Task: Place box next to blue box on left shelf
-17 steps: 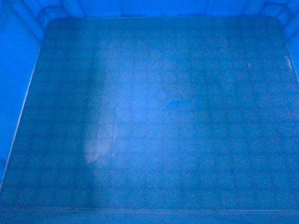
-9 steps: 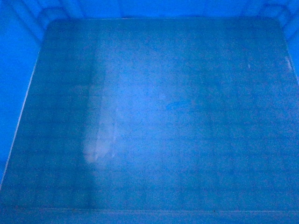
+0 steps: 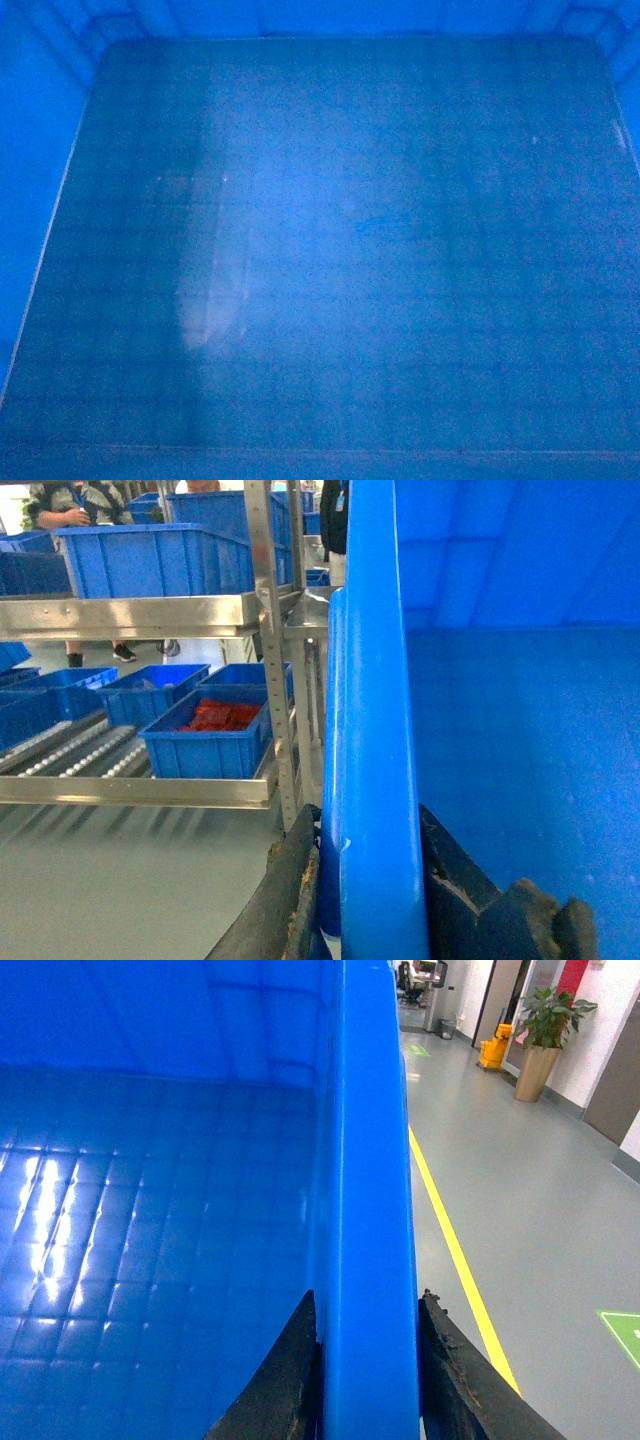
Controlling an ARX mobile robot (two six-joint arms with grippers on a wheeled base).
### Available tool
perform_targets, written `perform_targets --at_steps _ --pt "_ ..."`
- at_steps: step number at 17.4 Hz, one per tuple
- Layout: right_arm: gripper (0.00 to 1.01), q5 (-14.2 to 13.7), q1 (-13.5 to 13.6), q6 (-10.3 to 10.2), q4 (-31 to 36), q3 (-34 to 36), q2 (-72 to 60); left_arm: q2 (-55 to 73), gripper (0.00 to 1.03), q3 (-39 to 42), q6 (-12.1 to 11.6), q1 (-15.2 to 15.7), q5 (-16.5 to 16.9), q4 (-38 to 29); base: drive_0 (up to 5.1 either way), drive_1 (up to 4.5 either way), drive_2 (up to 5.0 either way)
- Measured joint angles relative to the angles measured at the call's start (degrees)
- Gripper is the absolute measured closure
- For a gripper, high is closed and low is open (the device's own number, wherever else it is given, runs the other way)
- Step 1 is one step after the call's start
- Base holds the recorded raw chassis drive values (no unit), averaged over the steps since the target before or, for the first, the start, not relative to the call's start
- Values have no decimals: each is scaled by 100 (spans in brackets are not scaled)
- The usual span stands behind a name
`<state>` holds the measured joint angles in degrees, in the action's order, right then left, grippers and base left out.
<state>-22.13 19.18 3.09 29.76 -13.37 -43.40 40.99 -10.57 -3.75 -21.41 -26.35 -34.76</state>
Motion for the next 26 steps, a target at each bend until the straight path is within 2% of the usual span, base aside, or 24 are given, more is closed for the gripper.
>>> perform_targets --at_steps 26 --pt "80 2 0 0 0 0 -4 -2 83 0 -20 0 -2 -2 0 431 -430"
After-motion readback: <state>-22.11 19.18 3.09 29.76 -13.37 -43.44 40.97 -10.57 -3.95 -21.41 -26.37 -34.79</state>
